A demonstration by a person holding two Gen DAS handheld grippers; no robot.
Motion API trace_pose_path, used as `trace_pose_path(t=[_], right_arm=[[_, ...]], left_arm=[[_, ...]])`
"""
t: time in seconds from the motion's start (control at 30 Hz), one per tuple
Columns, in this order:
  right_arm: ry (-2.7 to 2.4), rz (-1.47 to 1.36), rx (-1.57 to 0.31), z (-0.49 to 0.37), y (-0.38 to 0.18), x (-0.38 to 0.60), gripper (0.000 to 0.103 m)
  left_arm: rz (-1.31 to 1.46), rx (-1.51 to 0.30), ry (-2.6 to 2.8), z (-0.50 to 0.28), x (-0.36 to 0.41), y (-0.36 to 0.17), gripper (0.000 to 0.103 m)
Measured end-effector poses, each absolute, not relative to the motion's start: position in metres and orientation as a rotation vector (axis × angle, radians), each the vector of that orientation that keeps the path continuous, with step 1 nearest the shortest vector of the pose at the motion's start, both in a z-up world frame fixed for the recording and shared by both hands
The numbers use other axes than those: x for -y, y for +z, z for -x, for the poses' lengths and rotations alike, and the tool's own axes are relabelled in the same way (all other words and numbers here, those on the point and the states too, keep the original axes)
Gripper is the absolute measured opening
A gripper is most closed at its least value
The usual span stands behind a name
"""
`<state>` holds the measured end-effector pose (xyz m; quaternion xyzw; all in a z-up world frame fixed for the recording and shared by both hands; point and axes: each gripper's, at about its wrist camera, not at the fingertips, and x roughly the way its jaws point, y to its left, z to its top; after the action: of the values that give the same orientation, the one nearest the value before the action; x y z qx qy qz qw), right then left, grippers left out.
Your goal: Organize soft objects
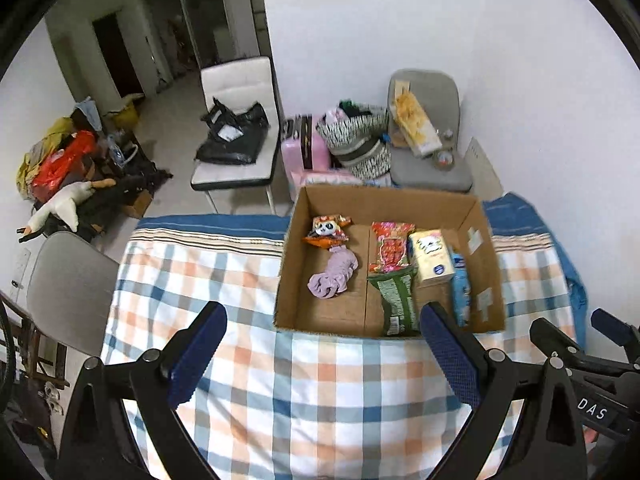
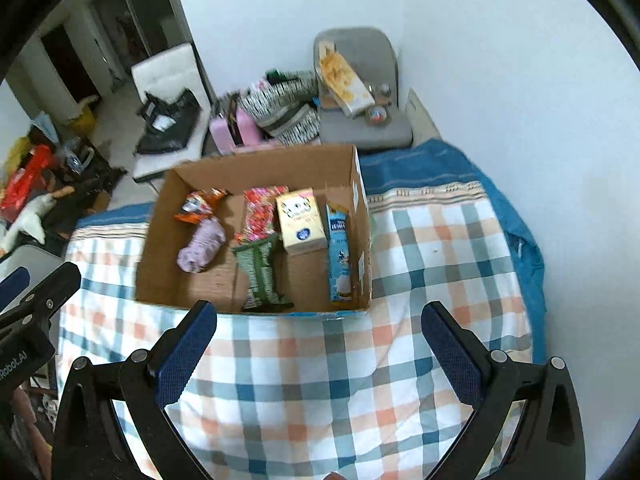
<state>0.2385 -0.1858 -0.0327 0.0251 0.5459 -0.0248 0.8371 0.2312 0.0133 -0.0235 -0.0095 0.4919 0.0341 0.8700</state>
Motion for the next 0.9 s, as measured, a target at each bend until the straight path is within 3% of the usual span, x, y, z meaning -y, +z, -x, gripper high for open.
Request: trace_pose_path(t=[0.37, 0.9], right_arm=[[0.022, -0.074, -0.999, -0.15, 0.075, 0.188, 0.103], [-0.012, -0.038, -0.909, -0.107, 0.116, 0.196, 0.103]], left_arm=[[0.027, -0.918, 0.069, -0.151, -0.016, 0.068, 0.099], [0.031, -0.891, 0.092, -0.119, -0.018, 0.09, 0.099]])
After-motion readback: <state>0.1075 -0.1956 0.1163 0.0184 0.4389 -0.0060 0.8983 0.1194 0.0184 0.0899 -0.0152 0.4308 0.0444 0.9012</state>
